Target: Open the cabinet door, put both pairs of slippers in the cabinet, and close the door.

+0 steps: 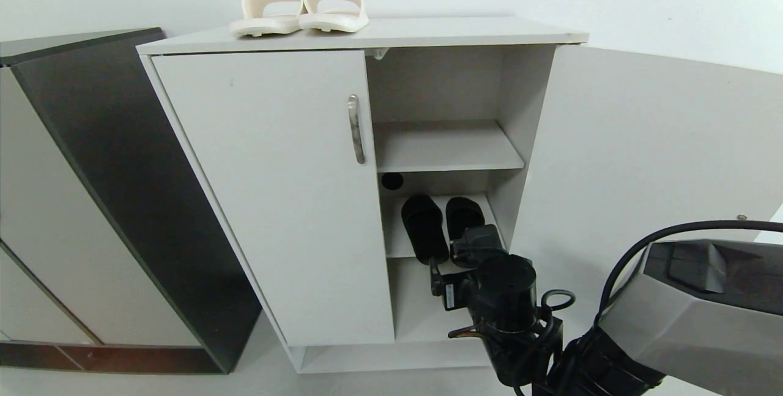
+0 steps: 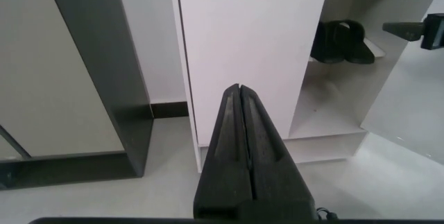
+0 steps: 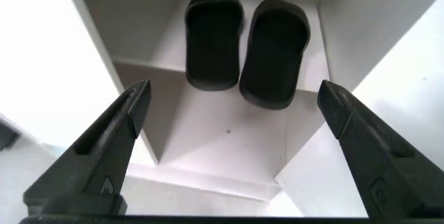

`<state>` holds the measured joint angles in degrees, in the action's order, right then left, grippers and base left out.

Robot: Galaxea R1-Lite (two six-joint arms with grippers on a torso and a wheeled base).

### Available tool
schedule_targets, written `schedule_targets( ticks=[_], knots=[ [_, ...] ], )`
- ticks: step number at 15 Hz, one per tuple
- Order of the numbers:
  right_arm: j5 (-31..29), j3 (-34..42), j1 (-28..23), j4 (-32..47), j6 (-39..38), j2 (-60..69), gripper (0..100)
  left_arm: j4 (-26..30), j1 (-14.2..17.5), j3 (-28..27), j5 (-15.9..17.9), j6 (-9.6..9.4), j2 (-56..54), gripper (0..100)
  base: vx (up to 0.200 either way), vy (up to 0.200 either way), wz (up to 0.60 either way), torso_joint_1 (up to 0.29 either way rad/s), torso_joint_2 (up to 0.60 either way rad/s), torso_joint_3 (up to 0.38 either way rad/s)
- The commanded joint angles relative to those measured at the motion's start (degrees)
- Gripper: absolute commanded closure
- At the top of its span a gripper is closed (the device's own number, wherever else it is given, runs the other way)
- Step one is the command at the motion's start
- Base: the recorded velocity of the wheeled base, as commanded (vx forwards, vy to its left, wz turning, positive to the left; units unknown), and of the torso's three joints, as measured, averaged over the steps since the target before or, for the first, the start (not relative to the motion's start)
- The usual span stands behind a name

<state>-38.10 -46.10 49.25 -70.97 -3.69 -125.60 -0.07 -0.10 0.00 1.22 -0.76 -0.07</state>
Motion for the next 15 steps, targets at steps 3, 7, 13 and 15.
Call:
schedule_targets(
  ticks=[3, 7, 13, 15],
  knots=[
    [1.8, 3.3, 0.14, -1.1, 0.09, 0.88, 0, -0.01, 0.01, 0.0, 0.1, 0.14, 0.07, 100, 0.0, 0.0, 0.0, 0.0, 0.0, 0.0],
    [3.03, 4.53, 0.06, -3.91, 1.41, 0.09, 0, -0.01, 0.01, 0.0, 0.1, 0.14, 0.07, 100, 0.0, 0.15, 0.0, 0.003, 0.0, 0.007],
    [3.03, 4.71, -0.03, -4.0, 2.11, 0.0, 0, -0.01, 0.01, 0.0, 0.1, 0.14, 0.07, 100, 0.0, 0.2, 0.0, 0.004, 0.0, 0.0],
    [3.2, 5.06, -0.12, -4.08, 2.64, 0.0, 0, -0.01, 0.01, 0.0, 0.1, 0.14, 0.07, 100, 0.0, 0.2, 0.0, 0.0, 0.0, 0.005]
  ],
)
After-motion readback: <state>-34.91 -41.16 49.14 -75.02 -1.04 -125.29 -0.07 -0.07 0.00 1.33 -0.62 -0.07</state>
